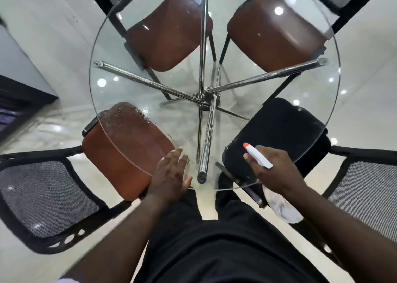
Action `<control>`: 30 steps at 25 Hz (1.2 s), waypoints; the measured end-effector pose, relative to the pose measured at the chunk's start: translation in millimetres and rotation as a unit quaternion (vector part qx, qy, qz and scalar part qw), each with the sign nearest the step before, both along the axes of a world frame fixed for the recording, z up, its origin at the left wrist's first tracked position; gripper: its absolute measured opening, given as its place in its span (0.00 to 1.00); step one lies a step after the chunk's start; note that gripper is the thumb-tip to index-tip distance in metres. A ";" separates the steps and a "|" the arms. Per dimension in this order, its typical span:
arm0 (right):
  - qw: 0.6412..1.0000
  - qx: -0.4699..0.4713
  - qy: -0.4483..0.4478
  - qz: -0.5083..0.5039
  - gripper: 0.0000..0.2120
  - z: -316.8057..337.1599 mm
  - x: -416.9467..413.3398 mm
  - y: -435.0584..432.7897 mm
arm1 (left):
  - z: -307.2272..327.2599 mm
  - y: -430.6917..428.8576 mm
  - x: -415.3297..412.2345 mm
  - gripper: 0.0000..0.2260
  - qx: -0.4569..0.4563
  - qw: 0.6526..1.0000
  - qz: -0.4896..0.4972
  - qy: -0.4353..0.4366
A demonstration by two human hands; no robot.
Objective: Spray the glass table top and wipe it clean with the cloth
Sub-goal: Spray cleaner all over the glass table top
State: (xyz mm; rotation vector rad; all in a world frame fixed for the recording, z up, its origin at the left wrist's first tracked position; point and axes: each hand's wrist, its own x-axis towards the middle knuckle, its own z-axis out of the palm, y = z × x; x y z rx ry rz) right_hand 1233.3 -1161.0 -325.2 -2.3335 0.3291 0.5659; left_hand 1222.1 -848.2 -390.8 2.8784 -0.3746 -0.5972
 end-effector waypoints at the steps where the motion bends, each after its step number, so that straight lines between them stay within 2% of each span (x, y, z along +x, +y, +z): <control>1: 1.000 0.000 -0.007 0.009 0.18 3.8 10.8 5.7 | -0.8 1.9 2.5 0.33 -0.002 1.000 0.006 0.003; 9: 0.995 0.006 -0.034 0.094 0.16 20.8 107.8 85.2 | -4.3 31.0 35.2 0.34 0.019 1.000 0.014 0.019; 14: 0.996 -0.017 -0.048 0.073 0.20 15.9 146.0 105.2 | -8.1 41.9 44.4 0.33 0.006 1.000 0.004 0.025; 18: 0.995 -0.025 -0.084 0.054 0.14 22.7 171.5 96.2 | -3.9 39.0 52.3 0.33 -0.008 1.000 -0.003 0.025; 21: 0.995 -0.053 -0.087 0.017 0.19 24.7 169.7 76.4 | 1.5 29.4 58.5 0.33 -0.011 1.000 -0.011 0.024; 27: 0.992 0.009 -0.063 -0.110 0.17 24.7 115.4 9.8 | 10.6 -6.9 58.1 0.33 -0.013 0.999 -0.041 0.029; 30: 0.990 -0.003 -0.045 -0.137 0.19 19.4 74.3 -18.2 | 11.9 -24.1 47.7 0.33 -0.017 0.997 -0.061 0.039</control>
